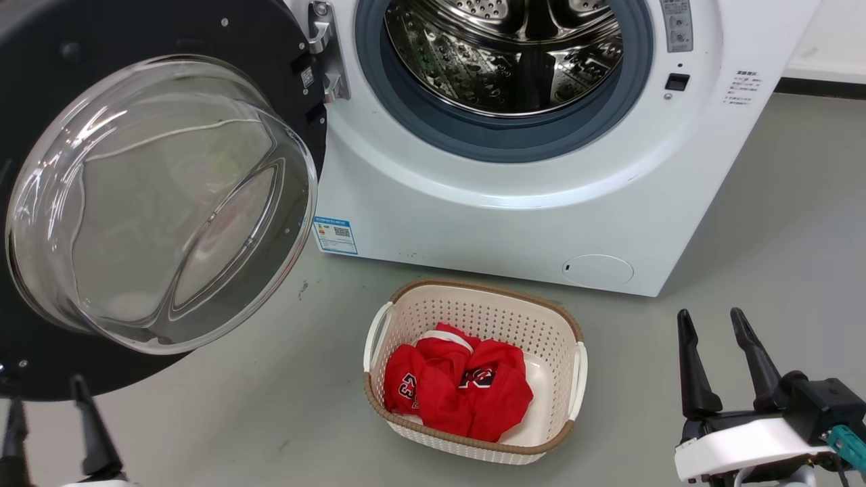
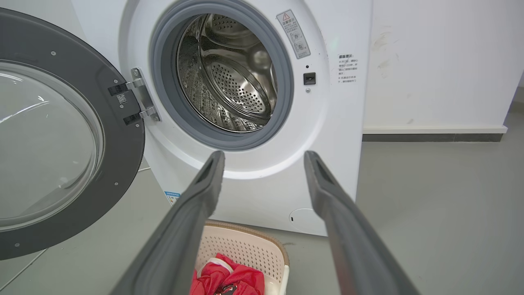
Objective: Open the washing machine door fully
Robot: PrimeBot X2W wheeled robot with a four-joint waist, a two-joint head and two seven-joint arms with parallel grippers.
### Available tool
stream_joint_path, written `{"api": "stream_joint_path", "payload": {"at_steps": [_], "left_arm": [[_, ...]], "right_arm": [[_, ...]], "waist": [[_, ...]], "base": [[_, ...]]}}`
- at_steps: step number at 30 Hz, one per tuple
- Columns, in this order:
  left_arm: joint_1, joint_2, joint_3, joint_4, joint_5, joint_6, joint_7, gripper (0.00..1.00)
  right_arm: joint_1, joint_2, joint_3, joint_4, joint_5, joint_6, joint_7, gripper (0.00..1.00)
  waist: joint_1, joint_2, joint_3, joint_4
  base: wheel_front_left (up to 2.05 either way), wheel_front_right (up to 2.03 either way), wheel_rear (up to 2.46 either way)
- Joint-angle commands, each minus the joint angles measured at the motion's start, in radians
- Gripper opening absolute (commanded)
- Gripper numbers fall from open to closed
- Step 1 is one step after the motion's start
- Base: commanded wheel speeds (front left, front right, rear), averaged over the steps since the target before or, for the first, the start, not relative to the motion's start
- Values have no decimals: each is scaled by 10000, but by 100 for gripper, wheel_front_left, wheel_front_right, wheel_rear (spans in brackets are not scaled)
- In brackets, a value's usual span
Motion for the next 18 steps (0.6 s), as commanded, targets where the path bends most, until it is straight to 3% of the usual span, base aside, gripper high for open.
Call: {"api": "stream_joint_path", "payload": {"at_steps": [1,12,18], "left_arm": [[122,-14,-165,-136,-3,-33,-24,100],[-226,-94,-2590,-523,250,-169,-24,100],[-829,-93,-3328,-218,388,-257,-24,100]], "right_arm": [[113,9,25,-41,-47,-3,-15,100],[105,9,-56,-257,-560,-3,-15,100],[3,9,-115,-401,-879,-3,-16,100]], "waist": [[0,0,-38,-35],[0,0,-130,-492],[0,0,-125,-924]], "base": [[0,0,0],[0,0,0],[0,0,0]]}}
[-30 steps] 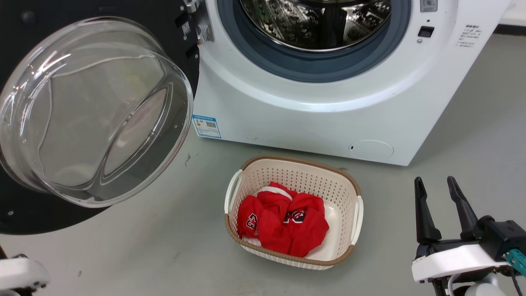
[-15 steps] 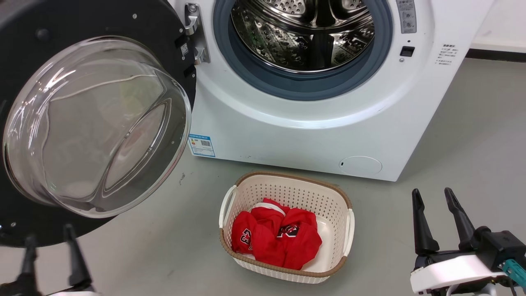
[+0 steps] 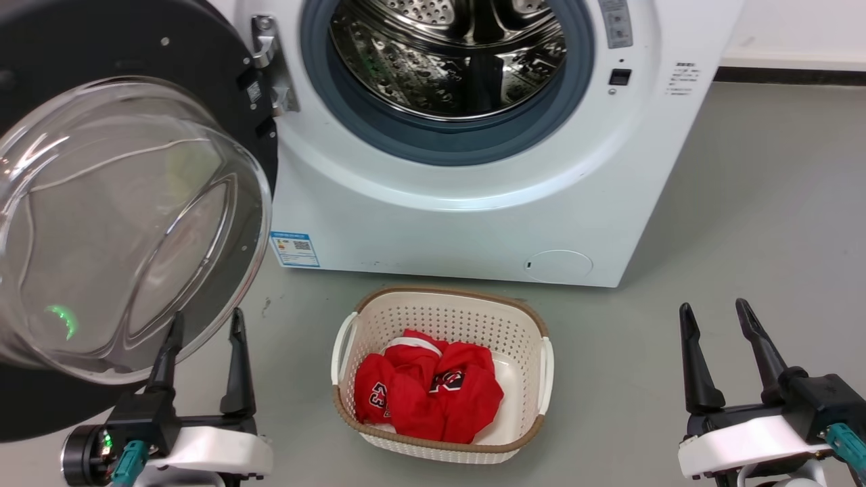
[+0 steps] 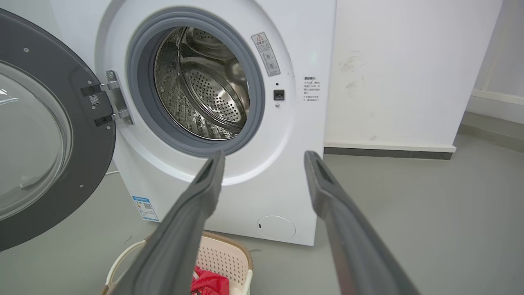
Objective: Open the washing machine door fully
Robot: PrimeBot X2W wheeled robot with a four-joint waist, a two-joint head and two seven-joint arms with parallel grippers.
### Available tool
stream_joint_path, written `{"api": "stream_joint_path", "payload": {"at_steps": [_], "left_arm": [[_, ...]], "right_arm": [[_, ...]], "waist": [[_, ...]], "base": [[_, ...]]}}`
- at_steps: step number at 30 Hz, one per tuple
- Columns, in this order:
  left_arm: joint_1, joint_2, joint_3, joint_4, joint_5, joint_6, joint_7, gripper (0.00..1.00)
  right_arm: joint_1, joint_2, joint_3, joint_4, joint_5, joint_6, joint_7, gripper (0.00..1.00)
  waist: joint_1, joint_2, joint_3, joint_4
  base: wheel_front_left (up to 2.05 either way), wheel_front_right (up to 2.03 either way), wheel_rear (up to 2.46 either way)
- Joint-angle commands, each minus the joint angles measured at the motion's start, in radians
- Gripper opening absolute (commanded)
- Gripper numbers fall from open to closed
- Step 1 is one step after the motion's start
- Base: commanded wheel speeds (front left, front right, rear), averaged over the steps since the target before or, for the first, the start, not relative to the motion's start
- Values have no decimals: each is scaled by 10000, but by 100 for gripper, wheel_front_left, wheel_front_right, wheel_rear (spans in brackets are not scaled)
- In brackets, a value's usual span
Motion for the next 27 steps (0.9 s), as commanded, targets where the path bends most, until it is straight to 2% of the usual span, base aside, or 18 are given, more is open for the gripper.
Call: {"api": "stream_joint_path", "payload": {"at_steps": [1,8,27], "left_arm": [[-144,-3,-76,37,10,-2,-24,100],[-321,-3,-432,135,19,44,-24,100],[-349,-4,-614,20,138,-44,-24,100]], "right_arm": [[-67,9,-19,-64,-73,-3,-18,100],[19,9,-158,-221,-344,-3,-18,100],[106,9,-365,31,-262,-3,-3,100]], "waist": [[0,0,-23,-165],[0,0,-99,-500],[0,0,-146,-773]], "base": [[0,0,0],[0,0,0],[0,0,0]]}}
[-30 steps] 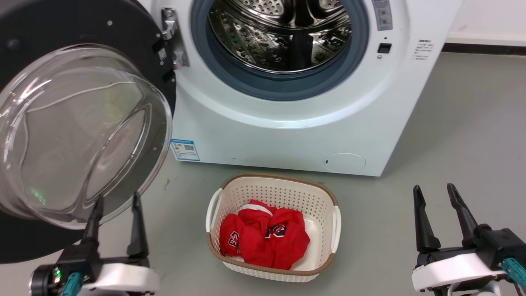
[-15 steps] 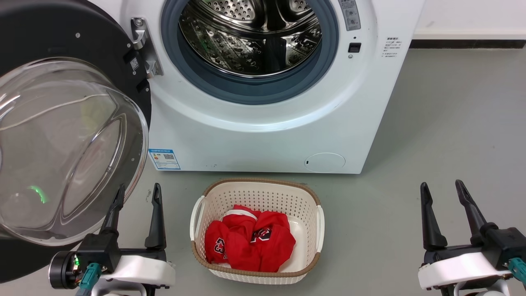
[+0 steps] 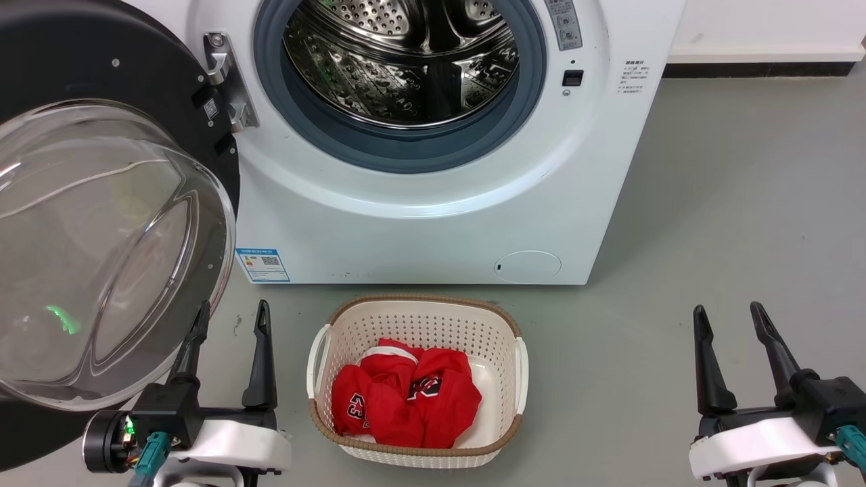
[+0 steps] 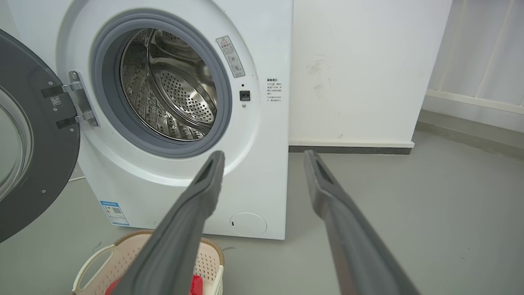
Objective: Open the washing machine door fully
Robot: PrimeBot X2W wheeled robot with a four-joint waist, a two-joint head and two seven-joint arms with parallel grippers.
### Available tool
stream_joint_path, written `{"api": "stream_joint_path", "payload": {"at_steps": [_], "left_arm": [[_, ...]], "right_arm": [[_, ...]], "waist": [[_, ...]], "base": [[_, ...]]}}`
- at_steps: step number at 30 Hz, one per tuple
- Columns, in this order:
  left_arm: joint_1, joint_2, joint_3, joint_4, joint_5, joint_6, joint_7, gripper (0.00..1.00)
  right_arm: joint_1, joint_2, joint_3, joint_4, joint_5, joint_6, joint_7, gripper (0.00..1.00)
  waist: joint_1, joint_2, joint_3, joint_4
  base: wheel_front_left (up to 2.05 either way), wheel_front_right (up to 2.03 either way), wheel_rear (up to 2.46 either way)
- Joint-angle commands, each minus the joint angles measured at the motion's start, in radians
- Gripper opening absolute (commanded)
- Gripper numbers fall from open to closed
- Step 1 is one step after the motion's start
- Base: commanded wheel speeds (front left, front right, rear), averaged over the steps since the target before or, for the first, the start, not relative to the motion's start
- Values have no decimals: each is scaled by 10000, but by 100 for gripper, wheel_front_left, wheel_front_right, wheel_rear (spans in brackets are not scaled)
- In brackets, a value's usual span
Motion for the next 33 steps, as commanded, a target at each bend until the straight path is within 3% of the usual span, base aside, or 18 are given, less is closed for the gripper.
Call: {"api": "stream_joint_path", "payload": {"at_steps": [1,13,14,18,33], "left_arm": [[-125,-2,-4,-25,42,-47,-24,100],[-35,-2,4,-112,113,-87,-24,100],[-28,0,6,-62,67,-63,0,0],[48,-25,56,340,-110,-65,124,0],[-148,-18,149,636,-3211,-159,854,0]], "right_arm": [[64,9,-7,35,43,-3,-9,100],[45,9,45,146,168,-3,-15,100],[-2,0,44,157,171,0,2,0],[113,8,56,458,353,0,45,0],[-161,-38,-3,684,3431,0,750,0]], "waist": [[0,0,6,-4],[0,0,-43,-44],[1,0,-44,-45],[0,0,-49,-48],[0,0,-94,-65]], "base": [[0,0,0],[0,0,0],[0,0,0],[0,0,0],[0,0,0]]}}
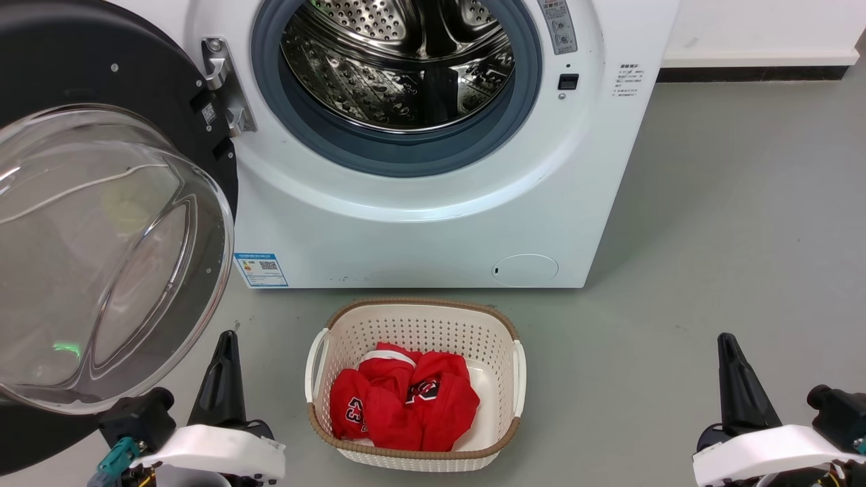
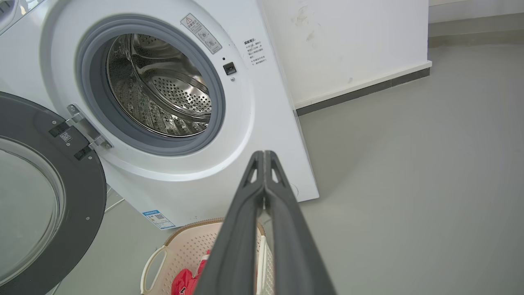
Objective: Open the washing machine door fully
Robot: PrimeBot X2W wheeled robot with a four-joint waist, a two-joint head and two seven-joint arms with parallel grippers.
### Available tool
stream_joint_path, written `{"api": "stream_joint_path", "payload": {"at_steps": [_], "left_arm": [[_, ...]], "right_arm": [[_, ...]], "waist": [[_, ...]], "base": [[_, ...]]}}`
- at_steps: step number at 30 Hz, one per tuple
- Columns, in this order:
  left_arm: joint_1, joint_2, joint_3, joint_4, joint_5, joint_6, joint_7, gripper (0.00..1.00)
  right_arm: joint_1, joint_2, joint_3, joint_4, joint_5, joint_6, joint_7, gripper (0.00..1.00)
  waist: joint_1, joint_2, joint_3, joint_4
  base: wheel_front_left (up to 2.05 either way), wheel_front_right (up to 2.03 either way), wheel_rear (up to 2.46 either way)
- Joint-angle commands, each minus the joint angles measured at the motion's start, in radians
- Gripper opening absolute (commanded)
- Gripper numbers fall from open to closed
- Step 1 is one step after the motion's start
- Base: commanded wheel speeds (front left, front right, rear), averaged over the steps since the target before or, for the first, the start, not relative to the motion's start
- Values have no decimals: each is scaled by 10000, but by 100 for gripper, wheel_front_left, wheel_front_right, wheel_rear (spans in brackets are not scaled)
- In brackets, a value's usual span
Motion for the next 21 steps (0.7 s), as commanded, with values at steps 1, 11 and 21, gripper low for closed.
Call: {"api": "stream_joint_path", "payload": {"at_steps": [1,11,21], "left_arm": [[-306,20,30,-99,-537,-63,93,0],[-396,24,71,43,-2118,-108,451,0],[-509,27,128,203,-3696,-162,823,0]], "right_arm": [[-334,-55,-31,-103,550,0,91,0],[-464,-73,-68,15,2114,-1,455,0],[-598,-85,-111,133,3666,-1,827,0]], "waist": [[0,0,-5,-2],[0,0,-32,-12],[0,0,-62,-24]], "base": [[0,0,0],[0,0,0],[0,0,0]]}}
